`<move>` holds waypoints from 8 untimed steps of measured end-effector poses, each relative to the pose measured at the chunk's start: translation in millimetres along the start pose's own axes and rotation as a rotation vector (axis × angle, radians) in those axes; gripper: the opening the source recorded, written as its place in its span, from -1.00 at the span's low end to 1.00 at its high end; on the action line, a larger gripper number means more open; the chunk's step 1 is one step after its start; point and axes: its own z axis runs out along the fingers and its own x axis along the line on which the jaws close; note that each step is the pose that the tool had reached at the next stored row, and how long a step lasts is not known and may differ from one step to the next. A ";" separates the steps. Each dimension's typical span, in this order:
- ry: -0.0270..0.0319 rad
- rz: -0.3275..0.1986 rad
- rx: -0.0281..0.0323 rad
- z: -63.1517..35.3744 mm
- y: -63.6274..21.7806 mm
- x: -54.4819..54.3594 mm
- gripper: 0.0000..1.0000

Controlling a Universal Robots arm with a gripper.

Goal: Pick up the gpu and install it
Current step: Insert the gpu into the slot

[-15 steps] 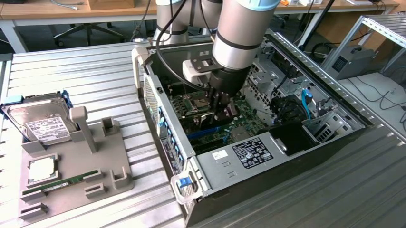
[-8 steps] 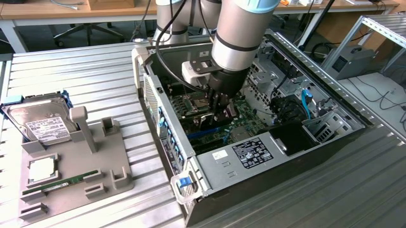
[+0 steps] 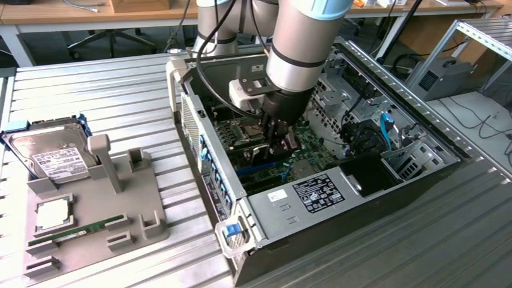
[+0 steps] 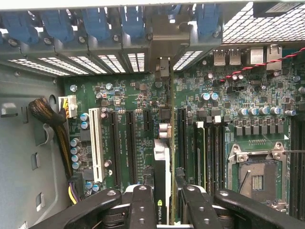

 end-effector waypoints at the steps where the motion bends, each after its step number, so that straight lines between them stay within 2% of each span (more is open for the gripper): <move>1: -0.0002 0.000 0.0001 0.1 0.0 0.0 -0.47; 8: -0.0003 0.000 0.0001 3.4 0.0 0.1 -0.47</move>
